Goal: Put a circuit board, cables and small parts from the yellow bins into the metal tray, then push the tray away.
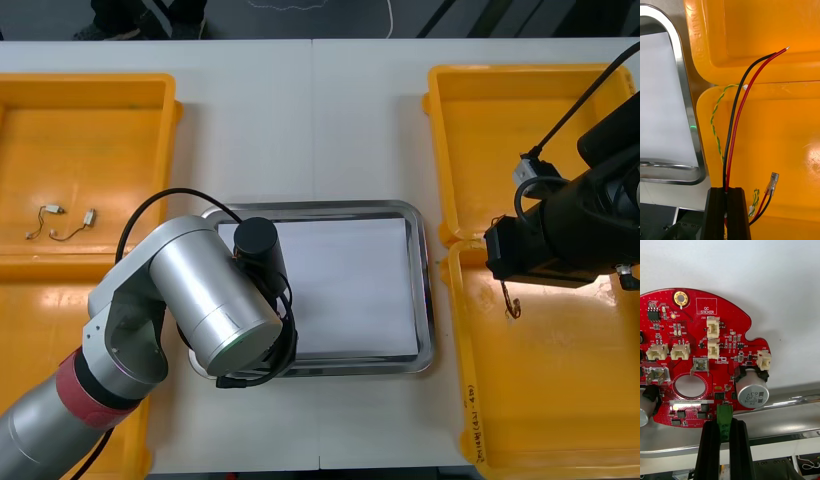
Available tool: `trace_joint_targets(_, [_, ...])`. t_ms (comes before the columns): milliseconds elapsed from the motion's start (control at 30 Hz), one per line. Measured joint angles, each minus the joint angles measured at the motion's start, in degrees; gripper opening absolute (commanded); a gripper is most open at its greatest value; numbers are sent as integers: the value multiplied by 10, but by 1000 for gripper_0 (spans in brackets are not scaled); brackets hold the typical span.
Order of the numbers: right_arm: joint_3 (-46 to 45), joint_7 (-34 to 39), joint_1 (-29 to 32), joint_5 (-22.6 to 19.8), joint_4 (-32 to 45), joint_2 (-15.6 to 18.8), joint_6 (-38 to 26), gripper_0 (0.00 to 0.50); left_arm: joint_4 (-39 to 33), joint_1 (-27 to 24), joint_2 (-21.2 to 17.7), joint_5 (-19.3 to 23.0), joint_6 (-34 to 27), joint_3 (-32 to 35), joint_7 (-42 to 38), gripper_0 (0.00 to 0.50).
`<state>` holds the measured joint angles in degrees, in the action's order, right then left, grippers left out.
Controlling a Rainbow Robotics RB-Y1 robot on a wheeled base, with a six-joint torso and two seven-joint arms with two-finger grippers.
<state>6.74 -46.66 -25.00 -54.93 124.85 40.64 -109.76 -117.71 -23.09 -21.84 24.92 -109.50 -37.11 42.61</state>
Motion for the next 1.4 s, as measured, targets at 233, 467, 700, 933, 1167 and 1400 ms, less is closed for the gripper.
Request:
trace_joint_targets(233, [0, 0, 0, 1, 0, 0, 0, 0, 2, 0, 1, 0, 0, 0, 0, 403])
trace_joint_targets(467, [0, 0, 0, 1, 0, 0, 0, 0, 2, 0, 2, 0, 1, 0, 0, 486])
trace_joint_targets(700, [0, 0, 0, 1, 0, 0, 0, 0, -35, 0, 2, 0, 0, 14, 0, 496])
trace_joint_targets(933, [0, -1, 0, 1, 0, 0, 0, 0, -115, 0, -7, 9, -1, 56, 0, 497])
trace_joint_targets(1167, [0, -6, 0, 1, 0, 0, 0, 0, -169, 0, -49, 69, -1, 140, 0, 497])
trace_joint_targets(1400, [0, -14, -1, -1, 4, 0, 0, 0, -191, 0, -127, 156, -1, 240, 0, 498])
